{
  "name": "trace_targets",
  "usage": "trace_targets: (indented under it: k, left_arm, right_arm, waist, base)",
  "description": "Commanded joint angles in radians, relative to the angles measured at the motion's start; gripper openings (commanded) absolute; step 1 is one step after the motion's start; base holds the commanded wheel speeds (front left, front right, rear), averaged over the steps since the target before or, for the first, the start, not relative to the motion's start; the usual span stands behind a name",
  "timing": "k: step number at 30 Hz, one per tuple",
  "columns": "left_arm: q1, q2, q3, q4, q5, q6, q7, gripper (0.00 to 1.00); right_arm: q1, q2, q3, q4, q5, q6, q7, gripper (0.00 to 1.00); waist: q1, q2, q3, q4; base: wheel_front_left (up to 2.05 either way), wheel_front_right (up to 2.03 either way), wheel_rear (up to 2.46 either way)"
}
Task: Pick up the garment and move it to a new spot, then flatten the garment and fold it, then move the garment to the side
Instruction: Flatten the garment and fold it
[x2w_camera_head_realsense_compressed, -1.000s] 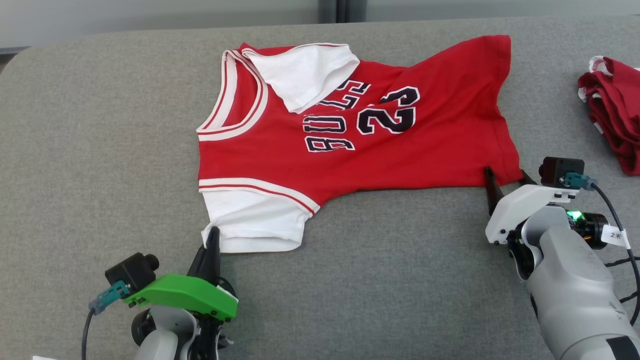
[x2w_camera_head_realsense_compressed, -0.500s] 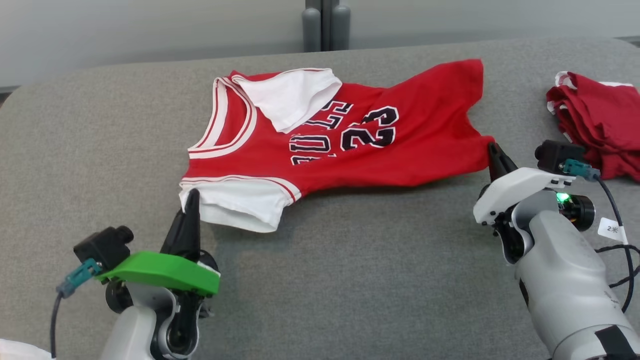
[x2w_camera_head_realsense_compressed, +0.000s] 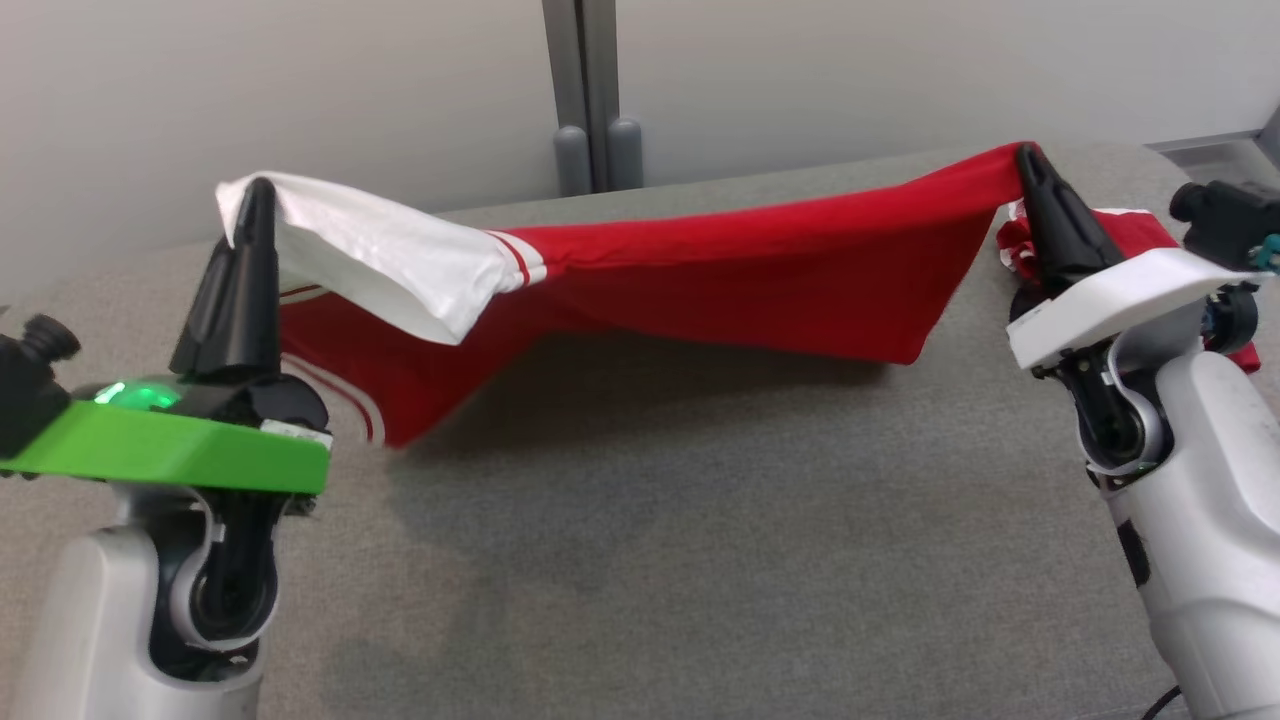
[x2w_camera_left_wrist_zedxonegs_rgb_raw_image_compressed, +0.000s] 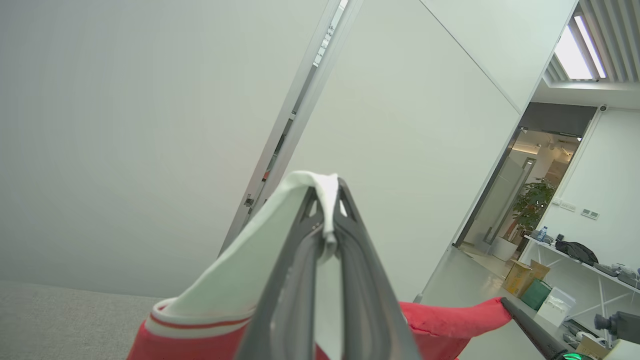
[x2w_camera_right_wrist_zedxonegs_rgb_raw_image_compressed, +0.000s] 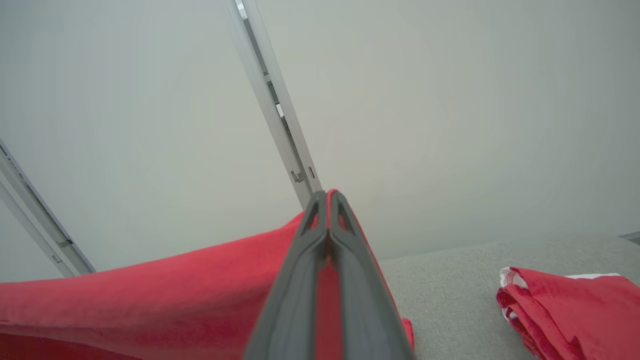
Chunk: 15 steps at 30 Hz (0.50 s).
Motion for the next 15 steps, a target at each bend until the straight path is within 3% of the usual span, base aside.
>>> trace_targets:
  k: [1, 6, 15]
  left_arm:
    - [-0.026, 0.019, 0.008, -0.042, -0.002, 0.009, 0.014, 0.00]
    - [-0.100, 0.076, 0.024, -0.220, 0.024, 0.042, 0.085, 0.00]
    - [-0.252, 0.145, 0.018, -0.357, 0.057, 0.084, 0.209, 0.00]
  right_arm:
    - [0.032, -0.018, -0.014, -0.072, 0.021, -0.001, 0.023, 0.00]
    - [0.113, -0.024, -0.124, -0.415, 0.047, -0.001, 0.139, 0.00]
    - [0.153, 0.065, -0.290, -0.818, 0.002, -0.001, 0.361, 0.00]
  waist:
    - [0.0000, -0.0001, -0.034, -0.028]
    - [0.0000, -0.0001, -0.045, -0.044]
    - [0.0000, -0.0001, -0.029, -0.051]
  base:
    - [0.00, 0.00, 0.00]
    - [0.00, 0.00, 0.00]
    - [0.00, 0.00, 0.00]
